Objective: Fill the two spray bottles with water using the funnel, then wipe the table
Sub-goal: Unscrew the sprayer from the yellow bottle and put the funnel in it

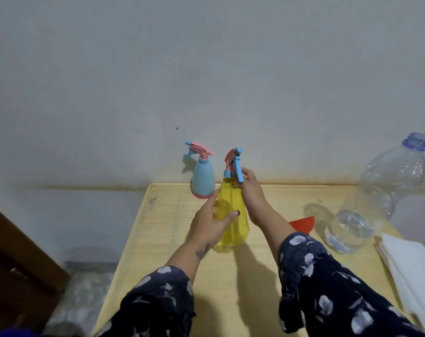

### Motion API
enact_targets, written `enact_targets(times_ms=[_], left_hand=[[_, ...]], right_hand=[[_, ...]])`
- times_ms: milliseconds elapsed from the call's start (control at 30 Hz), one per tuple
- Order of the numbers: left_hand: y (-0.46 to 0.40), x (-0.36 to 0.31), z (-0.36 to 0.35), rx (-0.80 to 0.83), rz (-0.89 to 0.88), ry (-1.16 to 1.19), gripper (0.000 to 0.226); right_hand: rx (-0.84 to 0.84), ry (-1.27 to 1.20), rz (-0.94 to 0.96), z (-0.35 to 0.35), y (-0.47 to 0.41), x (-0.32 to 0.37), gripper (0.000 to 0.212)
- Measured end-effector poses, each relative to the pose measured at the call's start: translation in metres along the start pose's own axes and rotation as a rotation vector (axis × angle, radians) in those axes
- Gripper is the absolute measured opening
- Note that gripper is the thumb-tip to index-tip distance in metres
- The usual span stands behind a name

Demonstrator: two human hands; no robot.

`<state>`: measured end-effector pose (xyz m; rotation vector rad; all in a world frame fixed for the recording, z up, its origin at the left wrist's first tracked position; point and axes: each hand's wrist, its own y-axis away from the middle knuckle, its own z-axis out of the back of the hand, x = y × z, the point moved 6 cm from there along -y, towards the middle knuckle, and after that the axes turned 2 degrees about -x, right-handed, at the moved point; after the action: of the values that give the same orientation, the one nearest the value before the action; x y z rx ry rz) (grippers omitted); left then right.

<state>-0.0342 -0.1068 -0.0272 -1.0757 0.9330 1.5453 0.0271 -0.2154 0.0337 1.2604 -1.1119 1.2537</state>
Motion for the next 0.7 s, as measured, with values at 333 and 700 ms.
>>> enact_targets(times_ms=[333,700], left_hand=[[0.033,-0.011,0.013,-0.028,-0.069,-0.129,0.078],[0.044,-0.016,0.017,-0.064,-0.11,-0.237,0.083]], right_hand=[[-0.109,-0.052,0.041,-0.005,0.046,0.01,0.03],[-0.221,-0.026,0.103,0.0,0.063,0.018,0.045]])
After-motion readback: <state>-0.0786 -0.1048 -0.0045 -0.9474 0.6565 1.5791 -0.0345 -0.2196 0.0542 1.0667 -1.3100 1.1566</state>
